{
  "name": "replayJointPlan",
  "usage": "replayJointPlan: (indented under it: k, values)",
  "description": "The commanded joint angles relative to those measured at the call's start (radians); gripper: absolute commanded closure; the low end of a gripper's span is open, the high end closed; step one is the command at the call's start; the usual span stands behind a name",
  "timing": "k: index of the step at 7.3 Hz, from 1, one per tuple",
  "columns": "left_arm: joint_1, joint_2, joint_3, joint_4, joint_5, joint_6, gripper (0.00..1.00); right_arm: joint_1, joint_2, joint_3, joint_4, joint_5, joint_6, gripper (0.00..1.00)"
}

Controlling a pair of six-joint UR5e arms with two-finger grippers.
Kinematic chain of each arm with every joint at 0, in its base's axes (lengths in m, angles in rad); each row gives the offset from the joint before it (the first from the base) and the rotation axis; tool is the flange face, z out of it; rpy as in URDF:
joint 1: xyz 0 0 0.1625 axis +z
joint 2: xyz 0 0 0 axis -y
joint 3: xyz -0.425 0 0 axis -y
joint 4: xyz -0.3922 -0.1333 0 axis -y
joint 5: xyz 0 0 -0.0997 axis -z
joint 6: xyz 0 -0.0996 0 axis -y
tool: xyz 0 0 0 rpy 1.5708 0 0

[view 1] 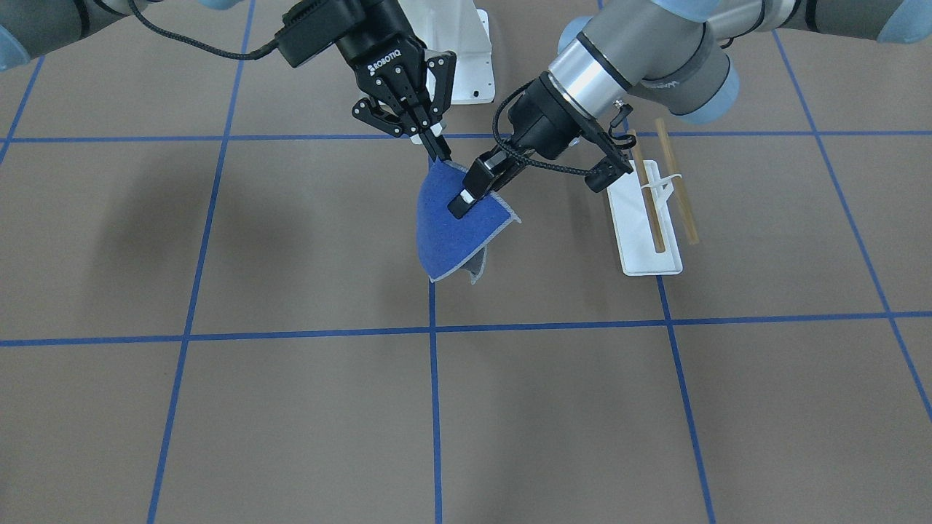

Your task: Hang towel on rack

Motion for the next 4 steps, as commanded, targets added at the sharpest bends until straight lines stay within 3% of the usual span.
replayJointPlan:
  k: [1,2,4]
  values:
    - [-0.021,0.017,-0.017,0.005,-0.01,0.006,1.0,0.012,-0.052,0.076,-0.024,0.042,-0.004,0.0]
    - [-0.034,0.047,-0.036,0.006,-0.013,0.015,1.0,0.041,-0.066,0.107,-0.044,0.099,-0.005,0.0]
    - [-0.098,0.104,-0.077,0.005,-0.135,0.059,1.0,0.144,-0.109,0.118,-0.125,0.258,-0.051,0.0]
